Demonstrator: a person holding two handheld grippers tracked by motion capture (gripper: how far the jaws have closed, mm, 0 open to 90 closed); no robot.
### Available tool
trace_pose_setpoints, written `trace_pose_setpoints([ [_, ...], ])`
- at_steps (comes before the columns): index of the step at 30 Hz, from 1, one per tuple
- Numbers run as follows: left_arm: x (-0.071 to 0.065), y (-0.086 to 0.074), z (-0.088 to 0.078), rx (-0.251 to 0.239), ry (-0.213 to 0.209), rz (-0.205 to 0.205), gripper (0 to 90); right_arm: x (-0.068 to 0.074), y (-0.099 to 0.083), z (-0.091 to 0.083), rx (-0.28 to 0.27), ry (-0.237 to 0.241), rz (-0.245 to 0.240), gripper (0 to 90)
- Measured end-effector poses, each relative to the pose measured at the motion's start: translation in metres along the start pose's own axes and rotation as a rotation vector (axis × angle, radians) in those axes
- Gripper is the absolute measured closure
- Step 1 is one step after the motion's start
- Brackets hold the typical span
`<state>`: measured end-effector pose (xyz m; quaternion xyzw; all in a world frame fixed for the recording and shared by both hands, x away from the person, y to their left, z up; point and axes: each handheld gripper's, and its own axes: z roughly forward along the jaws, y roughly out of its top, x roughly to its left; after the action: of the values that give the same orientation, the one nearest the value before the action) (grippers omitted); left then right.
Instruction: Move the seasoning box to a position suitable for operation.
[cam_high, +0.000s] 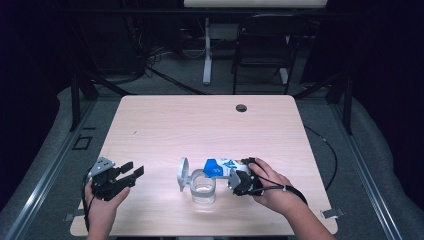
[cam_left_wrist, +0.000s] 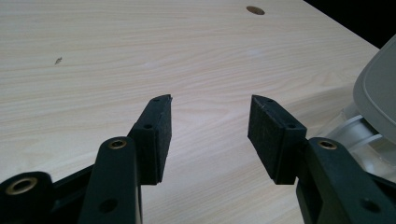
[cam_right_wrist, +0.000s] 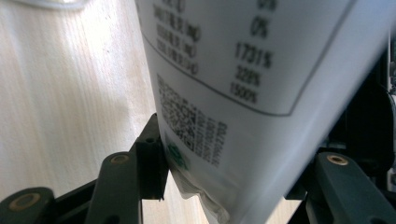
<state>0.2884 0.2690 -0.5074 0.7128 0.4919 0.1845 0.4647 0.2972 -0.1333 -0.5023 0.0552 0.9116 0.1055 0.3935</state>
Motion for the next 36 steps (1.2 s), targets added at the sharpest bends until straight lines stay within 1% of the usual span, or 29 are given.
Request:
trace_pose_setpoints([
  [4, 0.0002, 0.0002, -0.0022, -0.007, -0.001, 0.007, 50.0, 0.0013, 0.0027, 0.0032, 0.008, 0.0, -0.017, 46.6],
  [5, 0.0003, 0.0001, -0.0024, -0.005, 0.0, 0.011, 50.0, 0.0018, 0.0034, 0.0044, 0.009, -0.001, -0.027, 46.6],
  [6, 0.0005, -0.0001, -0.0025, -0.002, 0.0, 0.014, 50.1, 0.0025, 0.0047, 0.0048, 0.021, -0.002, -0.038, 46.6],
  [7, 0.0008, -0.0006, -0.0027, 0.001, 0.002, 0.014, 50.0, 0.0033, 0.0052, 0.0067, 0.014, 0.0, -0.047, 46.6],
  [9, 0.0017, -0.0015, -0.0036, 0.0, 0.004, 0.007, 50.0, 0.004, 0.0067, 0.0078, 0.022, 0.002, -0.06, 46.6],
  [11, 0.0021, -0.0019, -0.0049, 0.003, 0.006, 0.009, 50.0, 0.0041, 0.0074, 0.0074, 0.024, -0.001, -0.066, 46.6],
  [12, 0.002, -0.002, -0.0052, 0.002, 0.006, 0.01, 50.1, 0.0036, 0.0071, 0.008, 0.007, -0.005, -0.073, 46.7],
  [13, 0.0019, -0.0021, -0.0055, 0.002, 0.006, 0.01, 50.0, 0.0034, 0.0072, 0.0075, 0.004, -0.005, -0.072, 46.7],
  [16, 0.0014, -0.0027, -0.0053, 0.0, 0.01, 0.01, 50.0, 0.0029, 0.0075, 0.0056, 0.006, -0.014, -0.095, 46.6],
  [19, 0.0009, -0.0031, -0.0052, 0.001, 0.009, 0.01, 50.0, 0.0037, 0.008, 0.0037, 0.023, -0.019, -0.122, 46.7],
  [20, 0.0008, -0.003, -0.0052, 0.005, 0.009, 0.01, 50.1, 0.0036, 0.008, 0.0031, 0.025, -0.018, -0.126, 46.7],
  [21, 0.0007, -0.0031, -0.0051, 0.006, 0.009, 0.011, 50.0, 0.004, 0.0074, 0.0041, 0.007, -0.014, -0.12, 46.7],
  [22, 0.0007, -0.0032, -0.0049, 0.006, 0.007, 0.012, 50.0, 0.0042, 0.0073, 0.0038, 0.007, -0.015, -0.121, 46.6],
  [24, 0.0005, -0.0033, -0.0044, 0.008, 0.008, 0.014, 50.0, 0.0045, 0.0074, 0.003, 0.017, -0.017, -0.126, 46.7],
  [26, 0.0006, -0.0035, -0.0041, 0.008, 0.008, 0.013, 50.0, 0.0043, 0.0073, 0.003, 0.014, -0.021, -0.137, 46.7],
  [28, 0.001, -0.0038, -0.0039, 0.006, 0.007, 0.01, 50.0, 0.0043, 0.0077, 0.0016, 0.033, -0.026, -0.151, 46.7],
  [30, 0.0011, -0.0038, -0.0039, 0.006, 0.007, 0.011, 50.0, 0.0043, 0.0075, 0.0013, 0.032, -0.024, -0.153, 46.6],
  [31, 0.0011, -0.0038, -0.0038, 0.006, 0.007, 0.011, 50.0, 0.005, 0.007, 0.002, 0.022, -0.02, -0.145, 46.7],
  [36, 0.0008, -0.0038, -0.0032, 0.008, 0.006, 0.013, 50.0, 0.0049, 0.0061, 0.0, 0.036, -0.024, -0.165, 46.7],
])
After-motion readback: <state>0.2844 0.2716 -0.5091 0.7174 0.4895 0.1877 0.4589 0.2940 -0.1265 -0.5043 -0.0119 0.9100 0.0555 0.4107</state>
